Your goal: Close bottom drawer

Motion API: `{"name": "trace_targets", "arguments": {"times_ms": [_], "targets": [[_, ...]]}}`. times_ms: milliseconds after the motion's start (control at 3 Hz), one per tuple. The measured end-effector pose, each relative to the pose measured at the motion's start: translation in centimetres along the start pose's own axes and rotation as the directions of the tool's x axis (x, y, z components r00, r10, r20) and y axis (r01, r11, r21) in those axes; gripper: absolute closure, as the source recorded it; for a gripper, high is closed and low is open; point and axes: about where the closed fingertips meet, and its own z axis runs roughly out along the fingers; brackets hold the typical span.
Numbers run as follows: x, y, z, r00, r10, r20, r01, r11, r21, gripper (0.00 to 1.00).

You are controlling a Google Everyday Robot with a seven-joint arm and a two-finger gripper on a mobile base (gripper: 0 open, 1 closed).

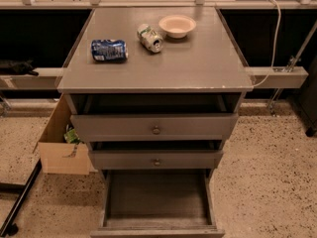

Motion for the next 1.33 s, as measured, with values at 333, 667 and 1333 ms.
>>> {"name": "trace_targets", "arguments": {"times_ms": [333,667,1333], "targets": [[0.0,0.0,0.0,1.000,0.000,0.000,0.000,1.0000,0.000,0.87],[0.0,0.0,0.0,1.000,0.000,0.000,0.000,1.0000,0.000,1.00],[-0.4,0.3,3.1,1.000,0.019,0.017,-0.020,0.9980,0.060,1.00]]}}
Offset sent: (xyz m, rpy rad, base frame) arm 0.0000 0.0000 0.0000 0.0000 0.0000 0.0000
